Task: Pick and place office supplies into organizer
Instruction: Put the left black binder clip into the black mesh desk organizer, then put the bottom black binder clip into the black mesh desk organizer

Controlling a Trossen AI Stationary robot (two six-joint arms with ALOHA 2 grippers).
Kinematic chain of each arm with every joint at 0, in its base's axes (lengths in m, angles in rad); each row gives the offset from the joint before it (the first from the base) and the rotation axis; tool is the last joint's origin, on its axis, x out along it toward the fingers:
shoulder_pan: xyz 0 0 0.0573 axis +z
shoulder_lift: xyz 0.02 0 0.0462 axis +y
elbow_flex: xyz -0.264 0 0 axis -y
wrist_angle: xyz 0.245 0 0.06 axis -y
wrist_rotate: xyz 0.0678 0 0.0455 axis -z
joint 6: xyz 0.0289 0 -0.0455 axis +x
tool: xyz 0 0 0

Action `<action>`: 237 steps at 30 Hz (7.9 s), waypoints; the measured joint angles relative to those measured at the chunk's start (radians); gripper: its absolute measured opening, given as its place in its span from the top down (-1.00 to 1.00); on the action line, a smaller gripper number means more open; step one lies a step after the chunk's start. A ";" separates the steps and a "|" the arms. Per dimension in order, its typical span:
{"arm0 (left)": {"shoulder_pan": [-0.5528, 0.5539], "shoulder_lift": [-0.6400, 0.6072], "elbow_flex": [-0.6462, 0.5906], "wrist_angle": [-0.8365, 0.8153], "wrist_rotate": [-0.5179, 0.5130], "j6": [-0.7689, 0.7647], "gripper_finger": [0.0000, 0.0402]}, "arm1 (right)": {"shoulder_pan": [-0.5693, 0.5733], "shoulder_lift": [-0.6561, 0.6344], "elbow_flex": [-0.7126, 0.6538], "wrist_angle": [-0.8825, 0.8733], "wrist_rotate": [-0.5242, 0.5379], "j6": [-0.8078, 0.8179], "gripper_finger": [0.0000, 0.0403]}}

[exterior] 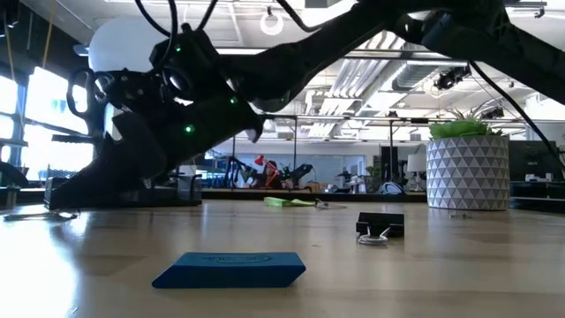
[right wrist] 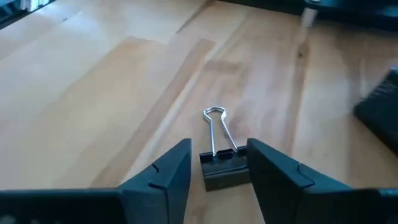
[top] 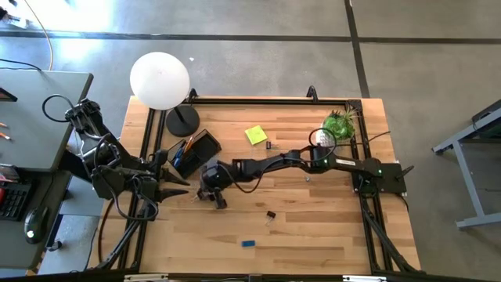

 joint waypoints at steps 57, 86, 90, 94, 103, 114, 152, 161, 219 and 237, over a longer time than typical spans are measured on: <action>-0.001 0.077 0.000 0.101 0.109 -0.001 0.61 | 0.010 0.013 0.075 -0.094 0.113 -0.113 0.40; -0.001 0.036 0.000 0.077 0.091 0.014 0.61 | -0.119 -0.004 0.269 -0.208 0.320 -0.134 0.21; -0.001 0.036 0.000 0.077 0.091 0.014 0.61 | -0.116 -0.004 0.269 -0.200 0.310 -0.143 0.19; -0.001 0.036 0.000 0.077 0.091 0.014 0.61 | -0.114 -0.004 0.269 -0.207 0.309 -0.166 0.15; -0.001 0.036 0.000 0.077 0.091 0.014 0.61 | -0.112 -0.004 0.272 -0.250 0.340 -0.160 -0.03; 0.000 0.037 0.000 0.069 0.094 0.009 0.61 | -0.082 -0.113 0.305 -0.806 0.339 -0.042 0.00; 0.000 0.037 0.000 0.130 0.097 0.116 0.61 | 0.384 -0.150 0.304 -1.452 0.498 0.296 0.34; 0.000 0.037 0.000 0.052 0.096 -0.006 0.61 | 0.356 -0.192 0.303 -1.508 0.438 0.296 0.34; 0.000 0.060 0.000 0.243 0.011 0.112 0.61 | 0.303 -0.741 -0.792 -0.545 0.274 -0.262 -0.25; 0.000 0.105 0.000 0.296 0.004 0.095 0.61 | 0.298 -0.663 -0.790 -0.514 0.284 -0.391 -0.25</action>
